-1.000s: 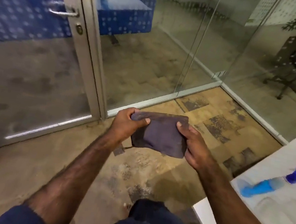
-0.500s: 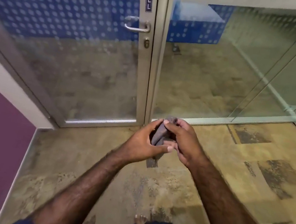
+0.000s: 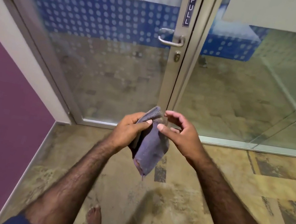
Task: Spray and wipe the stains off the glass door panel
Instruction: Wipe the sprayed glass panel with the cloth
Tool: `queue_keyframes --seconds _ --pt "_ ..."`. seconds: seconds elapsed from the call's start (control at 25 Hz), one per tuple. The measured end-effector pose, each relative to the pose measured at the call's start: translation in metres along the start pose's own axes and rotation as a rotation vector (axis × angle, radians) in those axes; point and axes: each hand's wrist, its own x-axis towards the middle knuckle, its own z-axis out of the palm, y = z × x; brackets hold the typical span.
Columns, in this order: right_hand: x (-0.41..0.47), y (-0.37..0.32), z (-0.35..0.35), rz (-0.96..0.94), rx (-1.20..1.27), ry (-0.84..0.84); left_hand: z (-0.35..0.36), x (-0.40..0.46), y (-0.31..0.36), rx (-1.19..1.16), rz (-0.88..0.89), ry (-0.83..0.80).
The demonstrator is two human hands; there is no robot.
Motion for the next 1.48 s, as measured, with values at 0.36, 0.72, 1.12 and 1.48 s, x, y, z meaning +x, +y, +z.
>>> queue_keyframes --seconds 0.36,0.72,1.12,1.48 --pt "0.075 -0.032 0.09 -0.05 -0.009 -0.222 -0.11 0.052 0.028 0.201 0.177 -0.072" --pt "0.16 -0.056 0.173 0.034 0.264 -0.113 -0.217 0.105 0.026 0.198 0.29 0.057" --pt "0.218 -0.065 0.178 0.102 0.466 -0.017 -0.262 0.191 0.026 0.024 0.236 0.075" --pt "0.312 -0.095 0.174 -0.064 0.749 -0.231 -0.271 0.304 0.112 0.182 0.384 0.01"
